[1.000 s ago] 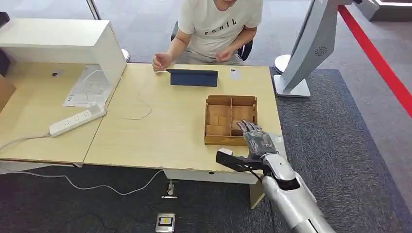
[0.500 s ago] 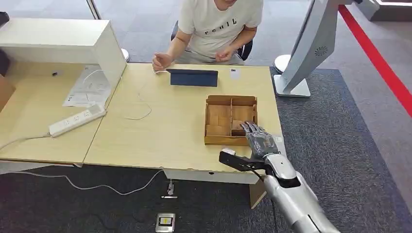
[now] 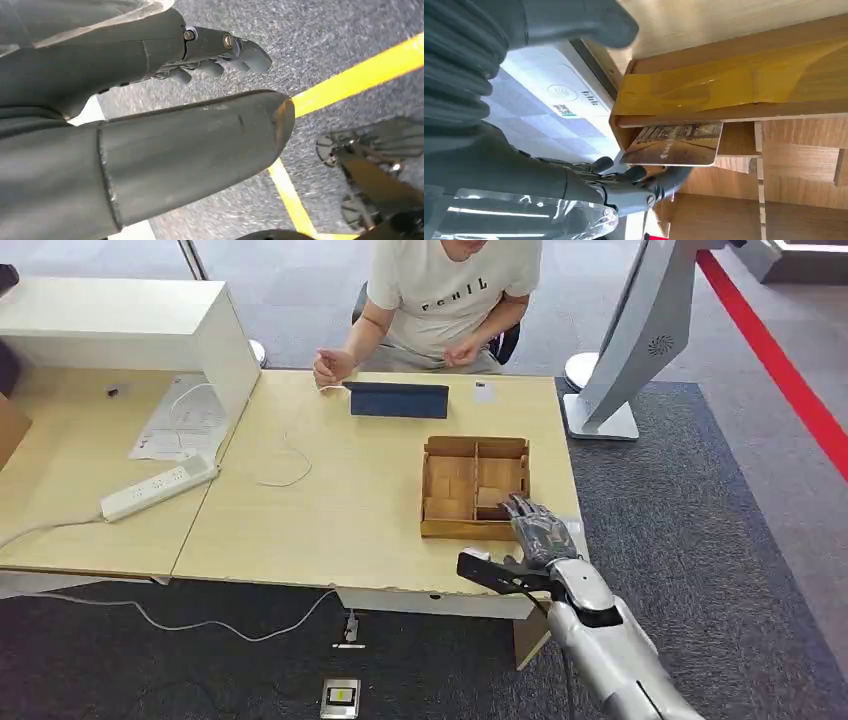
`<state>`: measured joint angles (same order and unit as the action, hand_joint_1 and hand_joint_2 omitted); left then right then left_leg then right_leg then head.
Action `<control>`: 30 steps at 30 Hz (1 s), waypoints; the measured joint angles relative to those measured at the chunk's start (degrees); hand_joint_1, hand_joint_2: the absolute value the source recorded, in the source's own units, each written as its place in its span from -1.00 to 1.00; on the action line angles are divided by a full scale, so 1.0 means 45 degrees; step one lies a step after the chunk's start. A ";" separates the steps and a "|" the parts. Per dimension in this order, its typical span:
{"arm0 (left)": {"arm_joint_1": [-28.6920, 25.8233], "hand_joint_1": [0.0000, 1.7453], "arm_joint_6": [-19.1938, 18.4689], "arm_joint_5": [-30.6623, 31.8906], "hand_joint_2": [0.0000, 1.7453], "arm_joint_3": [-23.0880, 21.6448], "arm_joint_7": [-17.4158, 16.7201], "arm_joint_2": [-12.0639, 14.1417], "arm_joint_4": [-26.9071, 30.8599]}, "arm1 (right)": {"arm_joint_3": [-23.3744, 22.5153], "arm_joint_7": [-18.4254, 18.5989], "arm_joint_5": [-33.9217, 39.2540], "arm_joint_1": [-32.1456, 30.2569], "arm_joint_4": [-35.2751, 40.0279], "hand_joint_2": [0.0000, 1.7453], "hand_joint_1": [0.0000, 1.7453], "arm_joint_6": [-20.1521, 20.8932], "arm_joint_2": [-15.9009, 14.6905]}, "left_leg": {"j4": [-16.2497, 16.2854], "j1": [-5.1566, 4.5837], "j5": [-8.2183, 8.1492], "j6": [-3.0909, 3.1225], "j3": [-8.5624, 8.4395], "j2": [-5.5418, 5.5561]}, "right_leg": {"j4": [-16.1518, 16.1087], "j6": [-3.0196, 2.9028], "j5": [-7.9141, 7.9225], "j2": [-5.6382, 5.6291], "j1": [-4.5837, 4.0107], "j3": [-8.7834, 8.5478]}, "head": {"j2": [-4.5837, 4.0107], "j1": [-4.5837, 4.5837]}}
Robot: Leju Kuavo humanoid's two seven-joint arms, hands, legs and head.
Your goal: Pass the card to the sensor for recognition and then transmit it.
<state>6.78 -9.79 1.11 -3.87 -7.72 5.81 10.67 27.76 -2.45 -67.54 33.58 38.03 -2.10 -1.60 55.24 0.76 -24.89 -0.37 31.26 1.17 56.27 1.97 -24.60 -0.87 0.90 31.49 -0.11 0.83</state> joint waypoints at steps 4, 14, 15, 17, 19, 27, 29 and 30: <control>-0.0007 -1.00 0.0369 -0.0233 -1.00 0.0500 -0.0194 -0.0117 -0.0005 | -0.0092 -0.0058 -0.0010 0.0065 -0.0073 1.00 1.00 -0.0029 0.0005 | 0.0000 0.0000 0.0000 0.0000 0.0000 0.0001 | 0.0000 0.0000 0.0000 0.0000 0.0000 0.0000 | 0.0005 0.0000; -0.0020 -1.00 0.1598 -0.1224 -1.00 0.1593 -0.0573 -0.0393 -0.0005 | -0.0189 -0.0296 -0.0014 0.0245 -0.0301 1.00 1.00 -0.0029 -0.0010 | 0.0001 0.0000 0.0000 0.0000 -0.0005 0.0000 | -0.0001 0.0000 0.0000 0.0000 0.0000 -0.0001 | 0.0005 0.0000; -0.0020 -1.00 0.1719 -0.1350 -1.00 0.1695 -0.0602 -0.0423 -0.0005 | -0.0189 -0.0296 0.0005 0.0241 -0.0306 1.00 1.00 -0.0029 -0.0010 | 0.0001 0.0000 0.0000 0.0000 -0.0005 0.0000 | -0.0001 0.0000 0.0000 0.0000 0.0000 -0.0002 | 0.0005 0.0005; -0.0024 -1.00 0.1918 -0.1515 -1.00 0.1918 -0.0641 -0.0476 -0.0005 | -0.0194 -0.0296 0.0044 0.0221 -0.0301 1.00 1.00 -0.0029 -0.0015 | 0.0001 0.0000 0.0000 0.0000 -0.0006 -0.0001 | -0.0001 0.0000 0.0000 0.0000 0.0000 -0.0001 | 0.0005 0.0000; -0.0024 -1.00 0.1976 -0.1558 -1.00 0.2131 -0.0641 -0.0515 -0.0005 | -0.0199 -0.0296 0.0073 0.0211 -0.0306 1.00 1.00 -0.0029 -0.0015 | 0.0001 0.0000 0.0000 0.0000 -0.0007 -0.0002 | -0.0002 0.0000 0.0000 0.0000 0.0000 -0.0002 | 0.0005 0.0005; -0.0028 -1.00 0.2505 -0.2102 -1.00 0.2816 -0.0684 -0.0665 -0.0005 | -0.0219 -0.0180 0.0233 0.0001 -0.0073 1.00 1.00 -0.0049 -0.0063 | 0.0001 0.0000 0.0000 0.0000 -0.0009 0.0001 | -0.0002 0.0000 0.0000 0.0000 0.0000 -0.0007 | 0.0005 0.0000; -0.0031 -1.00 0.2657 -0.2249 -1.00 0.3011 -0.0675 -0.0719 -0.0005 | -0.0262 -0.0170 0.0292 -0.0068 0.0176 1.00 1.00 -0.0039 -0.0097 | 0.0001 0.0000 0.0000 0.0001 -0.0007 -0.0001 | 0.0000 0.0001 0.0001 0.0000 0.0000 -0.0007 | 0.0005 0.0000; -0.0031 -1.00 0.2759 -0.2341 -1.00 0.3108 -0.0650 -0.0748 -0.0005 | -0.0287 -0.0165 0.0311 -0.0103 0.0368 1.00 1.00 0.0000 -0.0126 | 0.0001 -0.0001 0.0000 0.0001 -0.0004 -0.0001 | 0.0000 0.0001 0.0001 0.0000 0.0001 -0.0004 | 0.0004 0.0005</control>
<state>6.64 2.62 -9.42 10.12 -10.64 2.45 10.64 26.47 -3.19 -66.14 33.12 39.69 -2.10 -2.16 55.25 0.76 -24.89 -0.37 31.24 1.17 56.27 1.97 -24.59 -0.87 0.91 31.47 -0.09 0.85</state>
